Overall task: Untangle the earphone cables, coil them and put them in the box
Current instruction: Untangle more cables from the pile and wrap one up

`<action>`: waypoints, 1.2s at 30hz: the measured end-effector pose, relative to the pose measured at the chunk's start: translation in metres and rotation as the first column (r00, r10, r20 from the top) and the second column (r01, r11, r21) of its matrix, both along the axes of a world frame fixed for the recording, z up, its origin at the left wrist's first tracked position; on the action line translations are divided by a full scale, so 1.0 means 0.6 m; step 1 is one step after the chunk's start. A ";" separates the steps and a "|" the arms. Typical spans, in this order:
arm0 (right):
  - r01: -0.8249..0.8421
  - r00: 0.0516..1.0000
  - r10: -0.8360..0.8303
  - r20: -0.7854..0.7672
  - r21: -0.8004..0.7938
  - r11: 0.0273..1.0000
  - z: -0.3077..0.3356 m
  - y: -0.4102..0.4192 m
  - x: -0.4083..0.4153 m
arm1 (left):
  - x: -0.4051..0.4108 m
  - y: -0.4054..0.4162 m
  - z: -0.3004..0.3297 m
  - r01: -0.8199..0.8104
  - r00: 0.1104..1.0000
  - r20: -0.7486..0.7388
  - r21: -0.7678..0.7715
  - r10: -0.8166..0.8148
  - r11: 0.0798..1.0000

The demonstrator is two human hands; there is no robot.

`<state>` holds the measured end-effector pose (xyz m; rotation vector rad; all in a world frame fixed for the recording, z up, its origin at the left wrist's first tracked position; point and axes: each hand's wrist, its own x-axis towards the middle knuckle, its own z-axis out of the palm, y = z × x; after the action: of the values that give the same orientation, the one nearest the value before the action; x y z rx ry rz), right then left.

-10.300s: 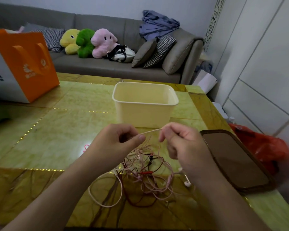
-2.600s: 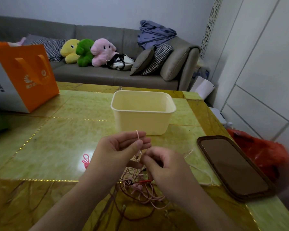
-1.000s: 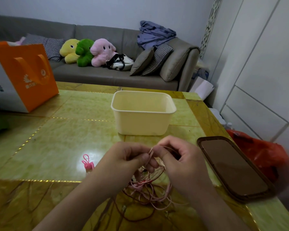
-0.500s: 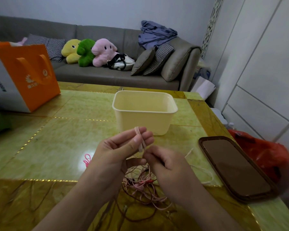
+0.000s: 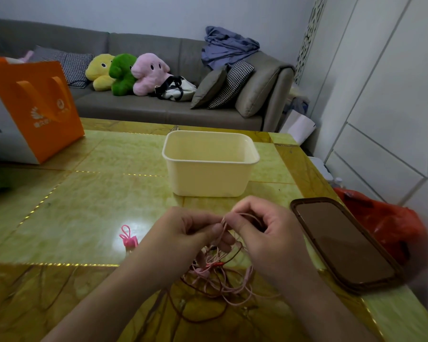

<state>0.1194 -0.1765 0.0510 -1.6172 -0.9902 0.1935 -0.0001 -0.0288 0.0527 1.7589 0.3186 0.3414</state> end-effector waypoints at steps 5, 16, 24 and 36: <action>0.048 0.998 -0.048 -0.026 -0.008 0.999 -0.004 0.006 0.004 | -0.005 -0.009 0.008 0.087 0.996 0.013 -0.312 -0.087 0.946; -0.158 0.987 0.153 -0.042 -0.213 0.964 -0.021 0.018 -0.015 | 0.004 -0.005 0.011 -0.122 0.934 0.206 -0.586 0.292 0.801; -0.096 0.995 0.096 -0.002 -0.100 0.990 -0.006 0.005 -0.011 | 0.004 0.002 -0.014 -0.148 0.987 0.063 -0.013 0.148 0.989; 0.025 0.995 -0.029 -0.094 -0.039 0.999 -0.012 0.014 0.010 | -0.007 -0.006 0.010 0.130 0.991 0.068 -0.433 -0.112 0.892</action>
<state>0.1255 -0.1683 0.0435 -1.6401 -0.8964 0.2695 -0.0041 -0.0325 0.0585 1.3183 0.2319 0.1957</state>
